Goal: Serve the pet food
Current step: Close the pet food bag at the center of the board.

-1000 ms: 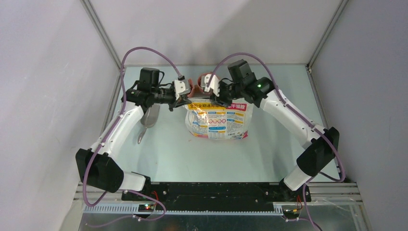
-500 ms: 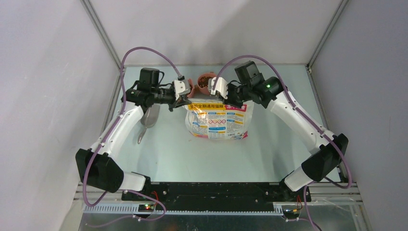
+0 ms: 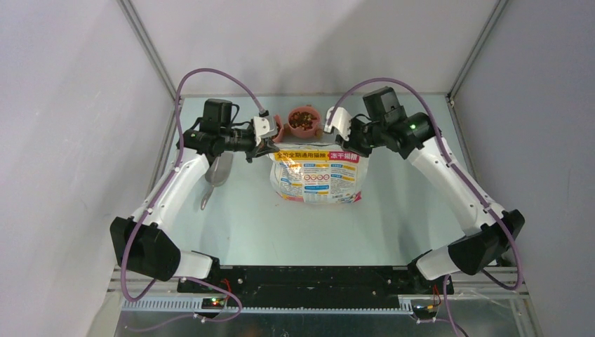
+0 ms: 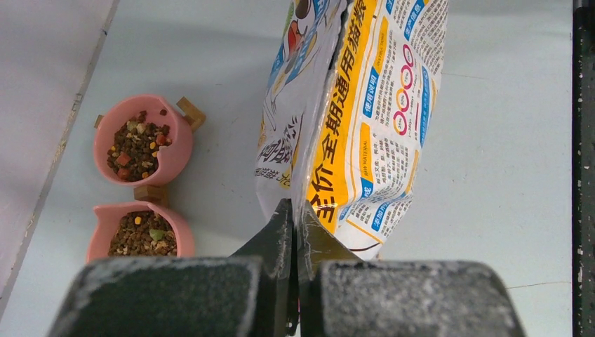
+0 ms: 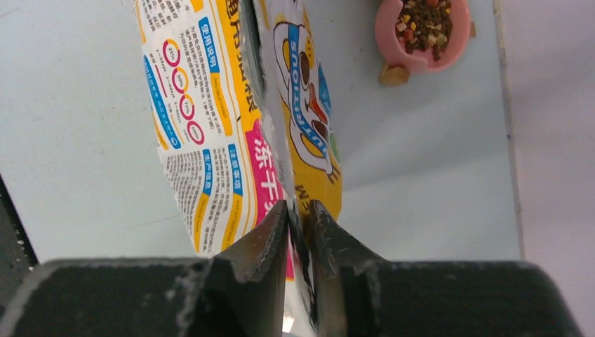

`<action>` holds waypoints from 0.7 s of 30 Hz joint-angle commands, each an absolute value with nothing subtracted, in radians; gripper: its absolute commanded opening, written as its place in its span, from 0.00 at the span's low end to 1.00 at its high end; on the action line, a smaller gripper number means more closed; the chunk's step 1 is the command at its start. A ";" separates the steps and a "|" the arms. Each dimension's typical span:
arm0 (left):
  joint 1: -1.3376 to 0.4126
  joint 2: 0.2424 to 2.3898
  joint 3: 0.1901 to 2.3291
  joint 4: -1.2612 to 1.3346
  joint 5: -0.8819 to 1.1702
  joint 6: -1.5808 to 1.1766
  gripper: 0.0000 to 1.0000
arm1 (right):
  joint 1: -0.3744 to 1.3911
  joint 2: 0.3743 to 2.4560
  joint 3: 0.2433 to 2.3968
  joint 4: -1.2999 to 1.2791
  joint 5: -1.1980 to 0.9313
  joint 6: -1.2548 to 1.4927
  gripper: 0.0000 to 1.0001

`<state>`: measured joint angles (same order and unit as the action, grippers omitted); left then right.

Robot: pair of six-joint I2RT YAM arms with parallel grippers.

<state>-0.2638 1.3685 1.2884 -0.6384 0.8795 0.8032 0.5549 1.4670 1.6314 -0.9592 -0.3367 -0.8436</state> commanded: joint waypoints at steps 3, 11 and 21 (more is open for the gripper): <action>-0.220 1.312 1.306 -0.563 0.872 0.791 0.00 | 0.531 1.416 1.612 -1.040 -0.330 -0.836 0.06; -0.221 1.305 1.303 -0.557 0.876 0.785 0.00 | 0.528 1.416 1.602 -1.047 -0.317 -0.828 0.00; -0.223 1.295 1.291 -0.542 0.884 0.769 0.03 | 0.484 1.420 1.613 -1.098 -0.335 -0.837 0.31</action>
